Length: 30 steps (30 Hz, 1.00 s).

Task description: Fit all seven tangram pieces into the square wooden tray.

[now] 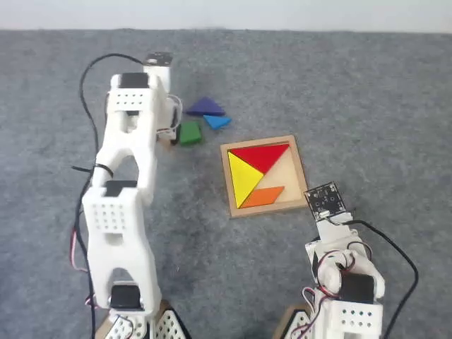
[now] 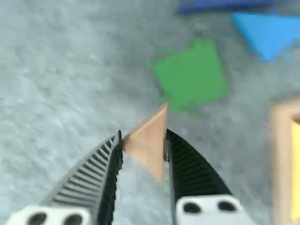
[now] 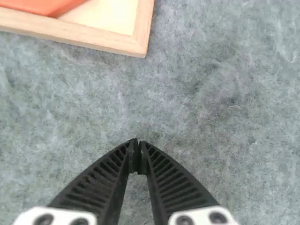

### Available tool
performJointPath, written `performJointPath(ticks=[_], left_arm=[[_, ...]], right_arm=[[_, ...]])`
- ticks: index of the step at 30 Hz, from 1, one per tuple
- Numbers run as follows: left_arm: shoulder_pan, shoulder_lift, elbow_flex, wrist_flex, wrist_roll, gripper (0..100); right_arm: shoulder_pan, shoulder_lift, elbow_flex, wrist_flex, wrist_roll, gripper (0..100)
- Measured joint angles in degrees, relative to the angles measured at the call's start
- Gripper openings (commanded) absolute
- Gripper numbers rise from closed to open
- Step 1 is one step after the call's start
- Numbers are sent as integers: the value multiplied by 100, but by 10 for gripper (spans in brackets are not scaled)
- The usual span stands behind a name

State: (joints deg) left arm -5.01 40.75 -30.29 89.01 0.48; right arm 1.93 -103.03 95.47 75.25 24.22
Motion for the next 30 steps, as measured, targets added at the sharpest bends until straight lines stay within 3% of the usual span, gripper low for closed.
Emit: performJointPath(ticks=[6, 13, 22, 30], left_arm=[[1002, -1688, 1978, -527, -18, 36], [2462, -3174, 4246, -2163, -35, 37], [2919, -2813, 4378, -3288, -1073, 37], [3323, -2075, 4273, -3437, -2523, 37]], right_arm=[[0, 0, 0, 0, 0, 8], [0, 0, 0, 0, 0, 8], [0, 0, 0, 0, 0, 8], [0, 0, 0, 0, 0, 8]])
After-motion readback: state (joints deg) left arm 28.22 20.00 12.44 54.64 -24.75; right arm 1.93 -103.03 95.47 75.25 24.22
